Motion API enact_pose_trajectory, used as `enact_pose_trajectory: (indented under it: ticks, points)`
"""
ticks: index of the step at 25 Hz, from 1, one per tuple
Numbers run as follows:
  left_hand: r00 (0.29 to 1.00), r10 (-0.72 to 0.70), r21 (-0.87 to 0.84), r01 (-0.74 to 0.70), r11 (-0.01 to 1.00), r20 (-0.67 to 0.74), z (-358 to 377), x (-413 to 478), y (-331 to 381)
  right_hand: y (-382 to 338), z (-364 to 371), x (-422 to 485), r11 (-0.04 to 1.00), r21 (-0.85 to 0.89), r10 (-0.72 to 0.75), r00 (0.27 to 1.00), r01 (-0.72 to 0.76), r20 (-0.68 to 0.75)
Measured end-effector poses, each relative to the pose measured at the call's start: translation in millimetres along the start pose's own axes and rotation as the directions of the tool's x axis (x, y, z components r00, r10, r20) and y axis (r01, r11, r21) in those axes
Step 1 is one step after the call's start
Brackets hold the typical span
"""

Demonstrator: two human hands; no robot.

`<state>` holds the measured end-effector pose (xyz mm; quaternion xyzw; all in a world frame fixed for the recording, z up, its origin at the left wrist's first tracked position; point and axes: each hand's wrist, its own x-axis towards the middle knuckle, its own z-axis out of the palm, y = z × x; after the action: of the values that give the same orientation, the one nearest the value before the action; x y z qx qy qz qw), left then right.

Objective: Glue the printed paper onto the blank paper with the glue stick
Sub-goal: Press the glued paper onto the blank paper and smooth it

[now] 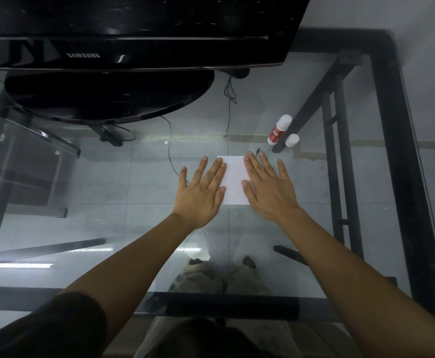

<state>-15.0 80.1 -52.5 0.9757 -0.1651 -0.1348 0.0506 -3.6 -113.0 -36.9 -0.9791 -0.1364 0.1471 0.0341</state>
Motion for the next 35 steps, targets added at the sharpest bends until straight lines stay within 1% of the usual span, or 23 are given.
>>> enact_pose_trajectory:
  ticks: [4,6,7,8,9,11,12,14,15,16,18,19,21,24,25,26,28,30,33,35]
  points:
    - [1.0,0.003,-0.018,-0.002,1.0,0.031,-4.8,0.6,2.2,1.7,1.0,-7.9,0.994,0.107,-0.041,0.994,0.03,0.103]
    - [0.998,0.04,-0.097,-0.035,0.995,0.048,-9.9,1.2,-2.7,6.6,-2.5,-6.4,0.985,0.17,-0.045,0.988,0.019,0.15]
    - [0.995,0.084,-0.139,-0.075,0.987,0.059,-13.1,-0.3,-8.0,7.8,-3.9,-5.2,0.982,0.188,-0.053,0.985,0.022,0.162]
    - [0.986,0.152,-0.145,-0.14,0.979,0.073,-15.6,-3.0,-14.3,8.0,-4.9,-4.7,0.98,0.198,-0.063,0.984,0.029,0.167]
    - [0.967,0.239,-0.108,-0.229,0.967,0.092,-17.2,-6.6,-19.8,8.4,-5.4,-4.6,0.979,0.201,-0.07,0.983,0.035,0.169]
    - [0.897,0.407,0.017,-0.416,0.909,0.17,-18.3,-12.2,-27.2,8.8,-4.3,-4.8,0.981,0.191,-0.075,0.983,0.042,0.169]
    - [0.861,0.458,0.061,-0.481,0.875,0.22,-18.6,-11.3,-29.9,8.3,-3.3,-5.1,0.982,0.185,-0.074,0.983,0.043,0.168]
    - [0.822,0.502,0.072,-0.537,0.841,0.269,-22.7,4.3,-35.8,8.4,-1.3,-5.0,0.982,0.185,-0.073,0.984,0.043,0.162]
    - [0.825,0.499,0.059,-0.531,0.845,0.266,-27.6,17.4,-39.5,8.7,-0.7,-4.2,0.981,0.189,-0.073,0.984,0.042,0.161]
    - [0.843,0.477,0.05,-0.503,0.863,0.25,-33.3,31.3,-43.6,9.0,-0.2,-3.7,0.981,0.19,-0.073,0.984,0.041,0.165]
    - [0.892,0.4,0.084,-0.424,0.902,0.21,-45.4,52.9,-51.2,9.6,1.2,-3.0,0.981,0.189,-0.07,0.983,0.038,0.17]
    - [0.905,0.375,0.107,-0.401,0.91,0.202,-48.9,57.0,-52.8,9.6,1.7,-2.7,0.981,0.19,-0.069,0.984,0.036,0.167]
    - [0.896,0.396,0.089,-0.419,0.904,0.202,-47.4,45.9,-48.3,9.6,2.4,-3.4,0.98,0.197,-0.072,0.984,0.039,0.164]
    - [0.818,0.522,0.056,-0.549,0.834,0.241,-32.9,11.0,-34.8,9.8,3.5,-3.7,0.981,0.192,-0.07,0.985,0.038,0.16]
    - [0.81,0.532,0.059,-0.56,0.826,0.248,-29.0,8.3,-33.4,9.3,3.2,-3.6,0.981,0.188,-0.071,0.985,0.04,0.16]
    - [0.824,0.514,0.053,-0.539,0.84,0.236,-27.9,13.3,-33.8,9.0,3.2,-3.3,0.981,0.189,-0.072,0.985,0.042,0.159]
    - [0.89,0.415,0.041,-0.429,0.902,0.191,-33.8,36.8,-38.7,8.3,2.7,-3.1,0.981,0.19,-0.073,0.985,0.042,0.157]
    - [0.919,0.359,0.071,-0.374,0.925,0.164,-42.4,53.8,-43.6,6.6,2.1,-3.2,0.983,0.183,-0.059,0.986,0.03,0.154]
    - [0.906,0.392,0.094,-0.409,0.908,0.161,-39.2,42.8,-41.4,4.7,1.5,-5.3,0.984,0.177,0.007,0.988,-0.035,0.155]
    - [0.861,0.47,0.079,-0.491,0.868,0.194,-30.6,24.0,-34.2,3.7,0.4,-6.4,0.983,0.173,0.035,0.985,-0.065,0.171]
